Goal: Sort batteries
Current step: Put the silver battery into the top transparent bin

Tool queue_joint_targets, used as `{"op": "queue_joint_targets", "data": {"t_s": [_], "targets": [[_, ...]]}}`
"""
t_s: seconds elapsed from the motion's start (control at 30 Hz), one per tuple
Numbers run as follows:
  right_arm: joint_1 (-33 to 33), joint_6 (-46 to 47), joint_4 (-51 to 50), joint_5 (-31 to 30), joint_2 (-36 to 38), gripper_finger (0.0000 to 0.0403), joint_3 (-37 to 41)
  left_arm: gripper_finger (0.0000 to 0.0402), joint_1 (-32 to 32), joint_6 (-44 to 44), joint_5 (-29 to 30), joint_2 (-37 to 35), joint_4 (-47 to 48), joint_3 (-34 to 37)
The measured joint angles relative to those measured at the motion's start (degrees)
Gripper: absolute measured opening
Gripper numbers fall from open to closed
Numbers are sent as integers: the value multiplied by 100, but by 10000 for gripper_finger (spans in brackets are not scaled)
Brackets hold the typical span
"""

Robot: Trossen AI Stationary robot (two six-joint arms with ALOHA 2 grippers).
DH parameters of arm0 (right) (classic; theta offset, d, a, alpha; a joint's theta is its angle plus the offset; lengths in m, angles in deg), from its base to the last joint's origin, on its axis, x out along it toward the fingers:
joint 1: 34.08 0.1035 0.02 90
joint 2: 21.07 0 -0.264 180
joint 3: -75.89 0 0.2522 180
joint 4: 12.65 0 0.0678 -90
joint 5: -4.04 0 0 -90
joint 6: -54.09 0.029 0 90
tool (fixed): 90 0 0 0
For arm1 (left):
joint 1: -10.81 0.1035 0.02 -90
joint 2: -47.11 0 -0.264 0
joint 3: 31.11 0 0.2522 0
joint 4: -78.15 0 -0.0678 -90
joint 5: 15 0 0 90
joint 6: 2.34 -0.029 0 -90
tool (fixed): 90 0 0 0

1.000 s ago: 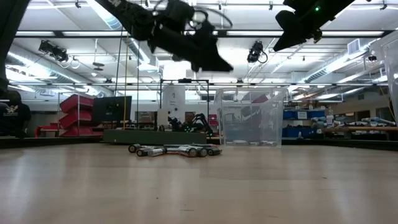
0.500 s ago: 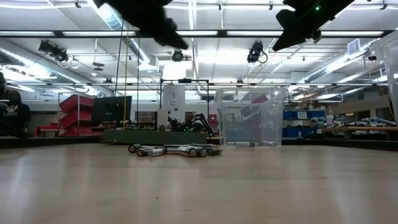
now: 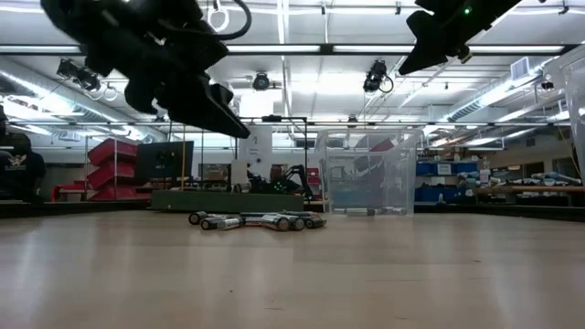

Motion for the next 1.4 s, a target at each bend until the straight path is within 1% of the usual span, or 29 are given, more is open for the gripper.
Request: {"op": "queue_joint_targets", "data": {"t_s": [0.17,0.3,0.43,0.6,0.67,0.77,0.93,1.1,1.27,1.4], "targets": [[0,2,-2,0,0,1,0,127,15,6,22,101,-1499,656],[0,2,0,0,-4,2,0,127,21,135,214,365,-2011,910],[0,2,10,0,-4,1,0,127,26,184,331,805,-2294,919],[0,4,11,0,-4,1,0,127,28,299,333,1416,-2941,888],[0,2,5,0,-4,1,0,127,42,306,333,1603,-3021,894],[0,3,0,0,-4,2,0,127,88,384,274,1812,-3416,884],[0,4,0,0,-4,2,0,127,169,548,197,2127,-3526,878],[0,2,-3,0,-4,1,0,127,229,713,167,2527,-3837,876],[0,2,-7,0,-4,1,0,127,289,966,103,2810,-4126,876],[-1,2,-7,0,-4,2,0,127,362,1070,38,2970,-4179,875]]}}
